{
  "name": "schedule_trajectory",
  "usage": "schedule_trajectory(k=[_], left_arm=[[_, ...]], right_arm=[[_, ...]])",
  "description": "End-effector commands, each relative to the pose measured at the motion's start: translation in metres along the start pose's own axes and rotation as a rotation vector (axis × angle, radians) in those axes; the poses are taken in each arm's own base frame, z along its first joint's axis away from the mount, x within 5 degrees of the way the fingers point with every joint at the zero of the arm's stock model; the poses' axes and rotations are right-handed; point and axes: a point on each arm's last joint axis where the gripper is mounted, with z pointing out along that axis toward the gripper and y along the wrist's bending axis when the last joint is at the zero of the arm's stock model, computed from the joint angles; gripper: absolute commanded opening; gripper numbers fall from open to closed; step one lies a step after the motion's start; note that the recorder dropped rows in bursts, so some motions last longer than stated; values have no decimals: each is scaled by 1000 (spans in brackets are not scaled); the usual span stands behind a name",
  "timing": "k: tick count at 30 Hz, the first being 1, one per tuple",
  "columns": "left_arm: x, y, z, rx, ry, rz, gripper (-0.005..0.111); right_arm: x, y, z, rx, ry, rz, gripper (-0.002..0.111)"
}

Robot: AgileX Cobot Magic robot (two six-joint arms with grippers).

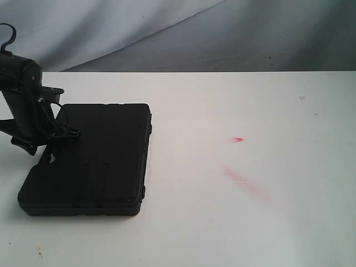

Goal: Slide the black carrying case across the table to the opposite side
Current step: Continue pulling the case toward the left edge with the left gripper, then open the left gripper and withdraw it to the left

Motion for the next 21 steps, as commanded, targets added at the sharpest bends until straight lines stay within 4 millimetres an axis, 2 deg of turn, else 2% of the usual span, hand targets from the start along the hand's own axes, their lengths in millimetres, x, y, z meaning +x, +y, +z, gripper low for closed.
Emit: schedule_trajectory(k=[1,11,21], left_arm=[[2,0,-1,-2,-13,3,54],[2,-9,-28,47,-76,-20,54],[20,-3,-66,74,-173,-41,54]], right_arm=[[1,0,0,9,-3,-2,0],[1,0,0,9,-3,-2,0],[1,0,0,9,-3,-2,0]])
